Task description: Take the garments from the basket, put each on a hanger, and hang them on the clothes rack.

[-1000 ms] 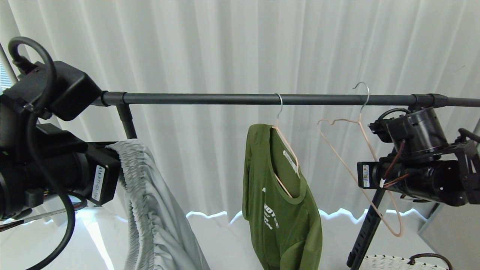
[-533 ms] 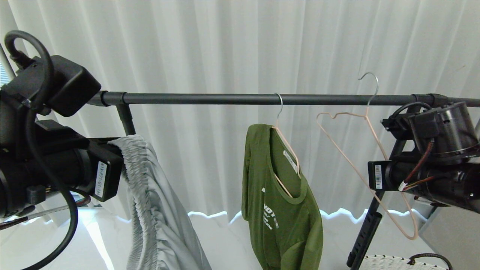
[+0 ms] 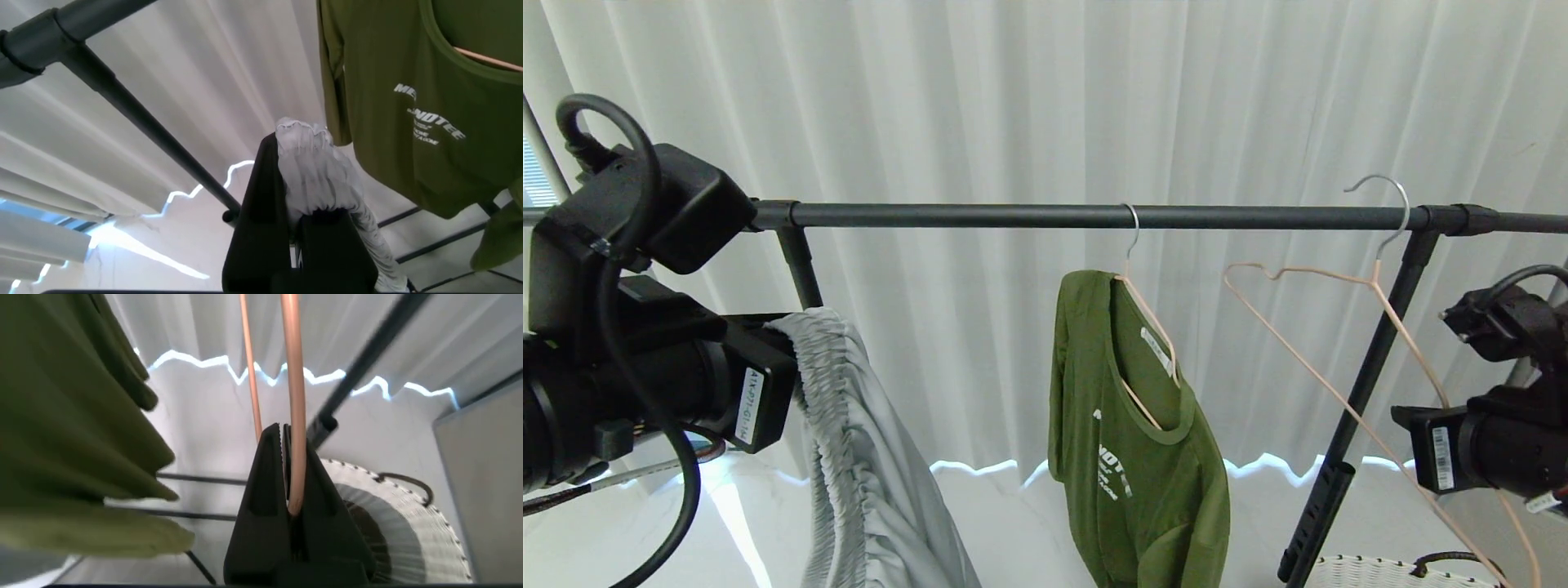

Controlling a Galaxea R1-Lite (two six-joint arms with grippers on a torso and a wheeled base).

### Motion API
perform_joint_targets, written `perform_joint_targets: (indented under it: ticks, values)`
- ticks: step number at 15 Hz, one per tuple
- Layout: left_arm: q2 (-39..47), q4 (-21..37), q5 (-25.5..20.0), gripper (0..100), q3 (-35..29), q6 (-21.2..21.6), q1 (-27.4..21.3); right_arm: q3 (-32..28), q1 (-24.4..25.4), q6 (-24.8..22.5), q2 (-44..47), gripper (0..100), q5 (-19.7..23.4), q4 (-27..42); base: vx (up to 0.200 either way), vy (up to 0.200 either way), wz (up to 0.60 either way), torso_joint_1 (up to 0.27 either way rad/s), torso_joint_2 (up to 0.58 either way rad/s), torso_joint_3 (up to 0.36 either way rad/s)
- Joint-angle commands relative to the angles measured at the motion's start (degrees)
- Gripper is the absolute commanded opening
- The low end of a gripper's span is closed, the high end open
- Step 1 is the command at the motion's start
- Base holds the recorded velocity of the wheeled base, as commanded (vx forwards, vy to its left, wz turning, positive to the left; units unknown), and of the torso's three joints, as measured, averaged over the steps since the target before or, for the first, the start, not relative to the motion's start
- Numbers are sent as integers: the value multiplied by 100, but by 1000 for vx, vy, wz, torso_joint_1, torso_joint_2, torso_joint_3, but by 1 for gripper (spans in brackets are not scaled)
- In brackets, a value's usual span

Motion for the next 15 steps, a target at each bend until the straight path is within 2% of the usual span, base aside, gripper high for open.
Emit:
perform_joint_targets:
  ticks: [1,15]
  values:
    - [14,-3,4,0,18,-1,0,259,5,-73,-439,0,-3,-8,-200,0,0,-2,2,-2]
    - [23,6,4,0,89,-10,9,453,14,-301,-668,0,41,-8,-200,0,0,1,3,3]
